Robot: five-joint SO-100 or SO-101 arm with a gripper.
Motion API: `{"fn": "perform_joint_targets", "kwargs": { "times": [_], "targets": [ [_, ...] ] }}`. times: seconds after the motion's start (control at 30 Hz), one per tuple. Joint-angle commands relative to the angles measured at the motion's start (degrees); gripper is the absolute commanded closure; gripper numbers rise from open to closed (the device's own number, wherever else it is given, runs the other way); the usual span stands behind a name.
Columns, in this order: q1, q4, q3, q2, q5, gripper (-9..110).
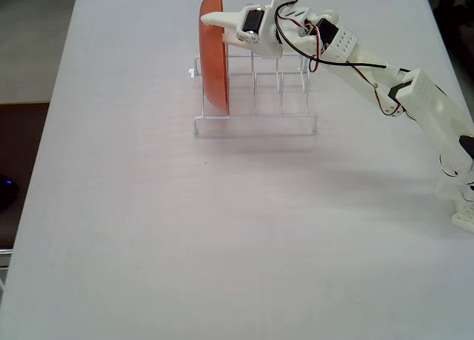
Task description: Would you please take all the plates for me?
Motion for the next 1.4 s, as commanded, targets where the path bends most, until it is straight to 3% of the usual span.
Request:
{"fn": "perform_joint_targets", "kwargs": {
  "times": [0.0, 0.03, 0.37, 0.8, 1.0, 1.37],
  "targets": [
    [-0.4, -1.1, -4.3, 2.0, 0.4, 95],
    [-0.4, -1.1, -5.0, 2.0, 0.9, 102],
    [2.4, 6.6, -18.4, 3.7, -8.0, 102],
    [4.7, 17.8, -16.6, 20.9, -18.7, 102],
    [1.5, 9.8, 0.5, 35.5, -18.8, 102],
    [-7.3, 2.7, 0.6, 43.2, -16.5, 102]
  ]
}}
